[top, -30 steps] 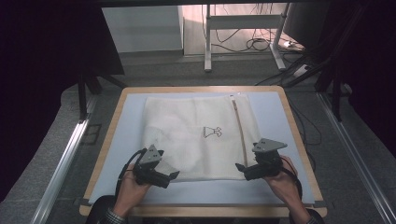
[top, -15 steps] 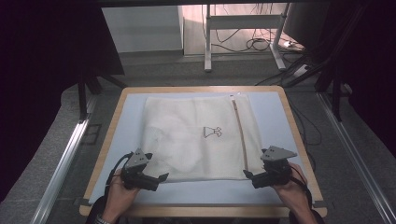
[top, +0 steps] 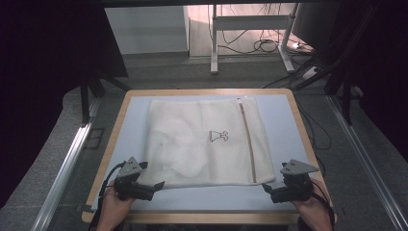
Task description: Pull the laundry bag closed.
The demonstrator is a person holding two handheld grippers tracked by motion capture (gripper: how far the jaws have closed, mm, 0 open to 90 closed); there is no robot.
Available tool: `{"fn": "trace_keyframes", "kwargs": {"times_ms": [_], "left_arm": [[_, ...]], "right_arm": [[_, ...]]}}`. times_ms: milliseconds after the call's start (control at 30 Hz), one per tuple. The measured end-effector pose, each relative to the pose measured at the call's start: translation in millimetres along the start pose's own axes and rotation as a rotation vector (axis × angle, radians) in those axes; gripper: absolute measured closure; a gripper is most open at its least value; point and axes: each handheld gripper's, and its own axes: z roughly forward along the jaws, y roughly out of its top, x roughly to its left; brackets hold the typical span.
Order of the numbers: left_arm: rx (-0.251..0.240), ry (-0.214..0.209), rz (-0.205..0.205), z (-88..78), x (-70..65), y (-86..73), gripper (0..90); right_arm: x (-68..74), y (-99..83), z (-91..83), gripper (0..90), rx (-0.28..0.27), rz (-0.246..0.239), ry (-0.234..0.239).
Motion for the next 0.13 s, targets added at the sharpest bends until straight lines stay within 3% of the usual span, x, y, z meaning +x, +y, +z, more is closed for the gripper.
{"fn": "trace_keyframes", "kwargs": {"times_ms": [133], "left_arm": [[0.001, 0.0, 0.005, 0.2, -0.8, 0.1, 3.2]], "right_arm": [[-0.6, -3.2, -2.0, 0.0, 0.011, -0.006, -0.012]]}}
